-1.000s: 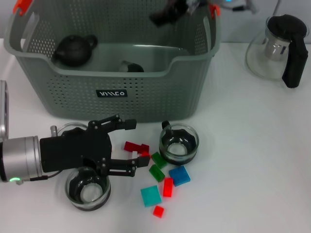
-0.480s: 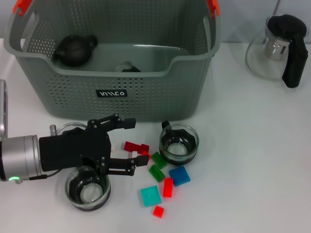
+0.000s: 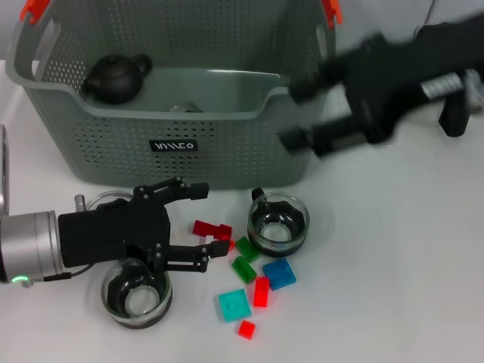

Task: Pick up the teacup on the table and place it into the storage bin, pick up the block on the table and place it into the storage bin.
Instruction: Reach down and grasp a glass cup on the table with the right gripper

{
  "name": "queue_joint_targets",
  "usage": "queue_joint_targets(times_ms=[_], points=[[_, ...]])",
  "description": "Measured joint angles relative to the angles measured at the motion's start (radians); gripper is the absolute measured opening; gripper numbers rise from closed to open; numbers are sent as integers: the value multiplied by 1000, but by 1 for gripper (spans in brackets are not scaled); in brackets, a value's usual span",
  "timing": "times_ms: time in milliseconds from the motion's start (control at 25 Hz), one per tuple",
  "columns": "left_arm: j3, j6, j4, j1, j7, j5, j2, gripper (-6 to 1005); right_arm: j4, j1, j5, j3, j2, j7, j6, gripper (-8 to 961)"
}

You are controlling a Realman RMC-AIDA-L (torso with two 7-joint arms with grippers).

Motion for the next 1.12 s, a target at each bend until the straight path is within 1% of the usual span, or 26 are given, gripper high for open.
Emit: queue_joint_targets(times_ms=[80, 200, 520, 680, 920, 1120], points=[[-2, 0, -1, 1, 2, 0, 0, 945, 4, -12, -12, 8, 1, -1, -54, 696], [-3, 0, -1, 3, 2, 0, -2, 945, 6, -31, -55, 5, 4, -2, -92, 695], [-3, -1, -1, 7, 2, 1, -2, 945, 77, -28, -189, -15, 12, -19, -105, 692], [-3, -14, -1, 8, 2, 4, -3, 944, 135, -18, -255, -75, 16, -43, -81, 692], [-5, -33, -17, 9, 2, 1, -5, 944, 219, 12, -347, -177, 22, -82, -3, 688], [-38, -38, -39, 7, -1, 0, -7, 944, 281, 43, -384, -260, 23, -126, 83, 683]])
